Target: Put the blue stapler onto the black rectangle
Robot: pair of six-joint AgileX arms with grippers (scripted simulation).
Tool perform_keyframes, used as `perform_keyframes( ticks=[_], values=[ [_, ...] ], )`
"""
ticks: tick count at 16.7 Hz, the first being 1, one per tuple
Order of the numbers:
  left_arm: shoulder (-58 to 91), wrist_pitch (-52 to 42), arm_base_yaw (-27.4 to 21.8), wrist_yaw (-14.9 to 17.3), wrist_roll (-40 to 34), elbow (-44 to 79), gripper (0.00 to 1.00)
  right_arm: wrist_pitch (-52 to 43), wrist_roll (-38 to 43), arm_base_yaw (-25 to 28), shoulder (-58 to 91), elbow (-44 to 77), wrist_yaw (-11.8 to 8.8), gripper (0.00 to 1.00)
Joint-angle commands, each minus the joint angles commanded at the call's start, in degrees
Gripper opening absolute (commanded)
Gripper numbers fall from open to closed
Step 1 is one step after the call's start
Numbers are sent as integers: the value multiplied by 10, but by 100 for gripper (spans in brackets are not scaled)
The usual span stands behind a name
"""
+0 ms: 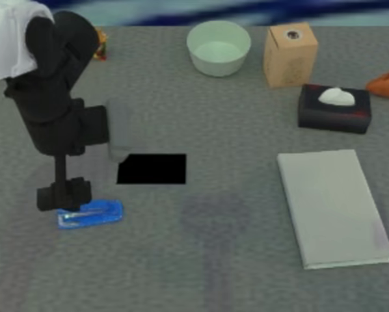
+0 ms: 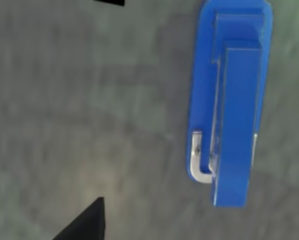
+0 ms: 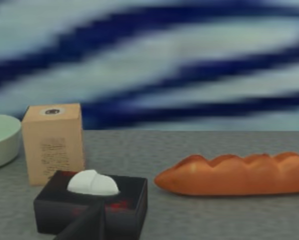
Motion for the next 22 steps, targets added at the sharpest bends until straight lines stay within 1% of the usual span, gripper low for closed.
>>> perform_keyframes(
  ticks=[6,8,12,22],
  values=[
    [57,154,1,0,2,-91,100,0,0,0,0,0,0,100],
    [66,174,1,0,2,-105,100,0,0,0,0,0,0,100],
    [67,175,1,0,2,-106,100,0,0,0,0,0,0,100],
    [67,175,1,0,2,-106,25,0,0,0,0,0,0,100]
  ],
)
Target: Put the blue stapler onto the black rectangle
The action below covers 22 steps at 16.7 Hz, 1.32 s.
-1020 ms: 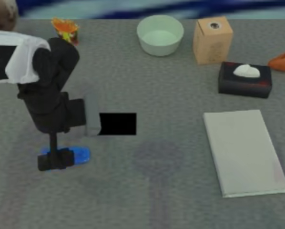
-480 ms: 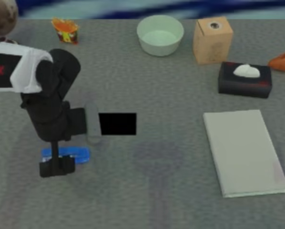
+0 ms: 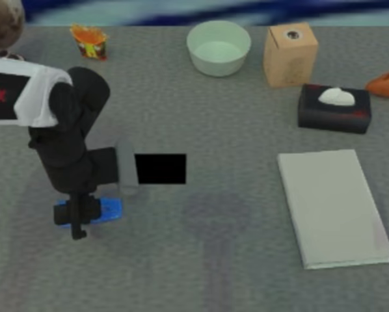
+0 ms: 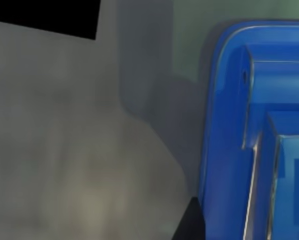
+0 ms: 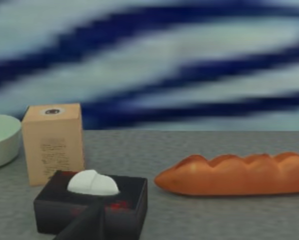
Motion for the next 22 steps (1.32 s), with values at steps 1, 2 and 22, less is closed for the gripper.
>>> perform_keyframes(
  ticks=[1,2,22],
  values=[
    [0,0,0,0,0,0,17,0,0,0,0,0,0,100],
    [0,0,0,0,0,0,10,0,0,0,0,0,0,100],
    [-71,-203,8,0,-1,126,0,0,0,0,0,0,0,100]
  ],
)
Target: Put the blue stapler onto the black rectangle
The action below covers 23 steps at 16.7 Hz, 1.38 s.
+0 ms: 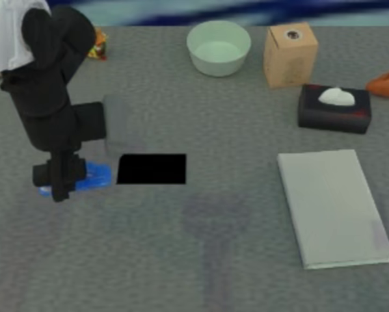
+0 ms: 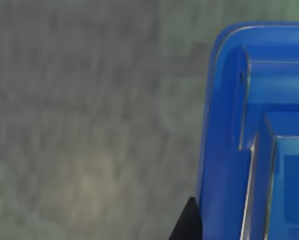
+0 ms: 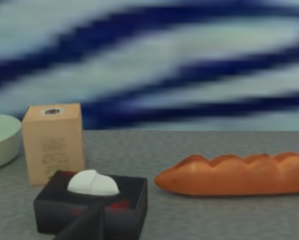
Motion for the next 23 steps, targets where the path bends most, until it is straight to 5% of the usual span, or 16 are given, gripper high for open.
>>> perform_keyframes(
  ticks=[7,12,17,23],
  values=[
    [-7,-14,-3,0,-6,12,0,0,0,0,0,0,0,100],
    [30,-35,-16,0,-117,64,0,0,0,0,0,0,0,100],
    [100,-75,-33,2,-374,158,0,0,0,0,0,0,0,100],
    [188,-130,-53,4,-807,264,0,0,0,0,0,0,0,100]
  ],
)
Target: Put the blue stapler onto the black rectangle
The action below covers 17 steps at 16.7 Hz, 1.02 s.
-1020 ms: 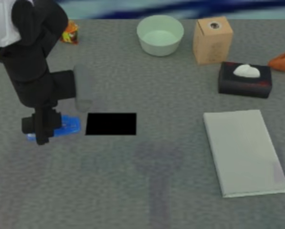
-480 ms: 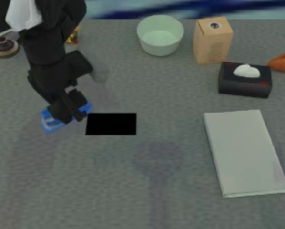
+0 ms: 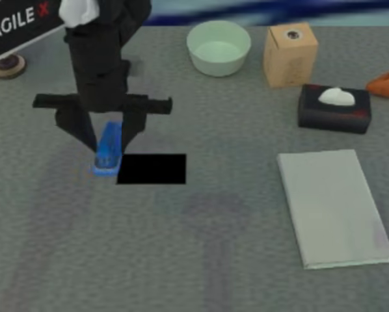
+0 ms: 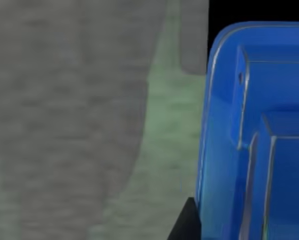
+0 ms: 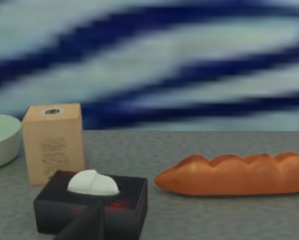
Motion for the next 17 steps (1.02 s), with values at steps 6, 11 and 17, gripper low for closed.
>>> perform_keyframes(
  ticks=[6,11,17],
  values=[
    [80,-50,-22,3,-473,102,0,0,0,0,0,0,0,100],
    [107,-62,-31,5,-786,167,0,0,0,0,0,0,0,100],
    [103,-55,-35,5,-967,205,0,0,0,0,0,0,0,100]
  ],
)
